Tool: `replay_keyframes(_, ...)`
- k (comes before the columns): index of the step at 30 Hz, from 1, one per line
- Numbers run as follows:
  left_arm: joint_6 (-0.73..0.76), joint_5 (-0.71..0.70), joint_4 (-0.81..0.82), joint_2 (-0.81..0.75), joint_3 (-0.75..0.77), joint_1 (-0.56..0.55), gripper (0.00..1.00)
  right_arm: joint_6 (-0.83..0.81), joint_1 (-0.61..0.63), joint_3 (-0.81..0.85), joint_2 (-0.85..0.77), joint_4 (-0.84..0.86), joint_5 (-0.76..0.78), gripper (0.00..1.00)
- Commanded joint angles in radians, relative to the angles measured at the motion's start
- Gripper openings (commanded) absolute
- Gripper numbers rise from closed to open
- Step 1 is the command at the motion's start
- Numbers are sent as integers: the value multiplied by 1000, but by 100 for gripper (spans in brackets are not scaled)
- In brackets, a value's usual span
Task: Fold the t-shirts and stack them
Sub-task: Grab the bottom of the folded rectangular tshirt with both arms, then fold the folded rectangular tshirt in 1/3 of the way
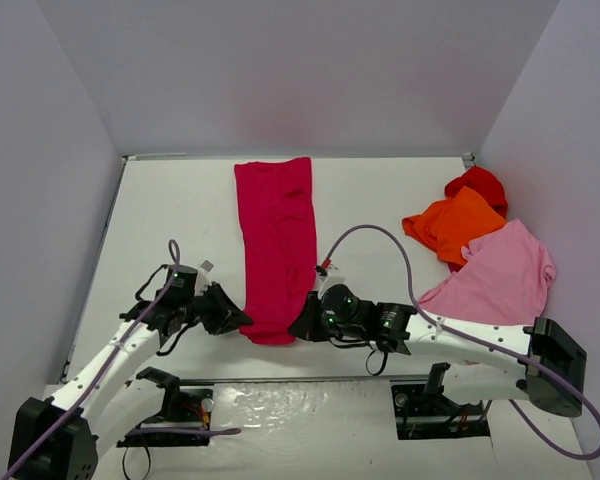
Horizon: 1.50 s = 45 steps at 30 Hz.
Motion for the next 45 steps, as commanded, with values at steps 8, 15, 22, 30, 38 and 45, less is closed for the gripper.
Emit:
replay_keyframes(8,-21,-64,-278,-205,156,3,0,20,97,65,-147,-164,147,0)
replay_keyframes(15,15,-133,-355,-251,238,3,0,-23,209,129,-151,-225,364,0)
replay_keyframes(22,138,-219,-310,-93,321,3,0,-195,185,233,8,-251,564,0)
replay_keyframes(30,236,-272,-192,181,419,4,0,-405,-38,290,188,-153,582,0)
replay_keyframes(38,281,-275,-76,434,528,6,0,-516,-164,338,344,0,508,0)
replay_keyframes(45,288,-253,18,617,606,6,0,-537,-255,352,453,118,418,0)
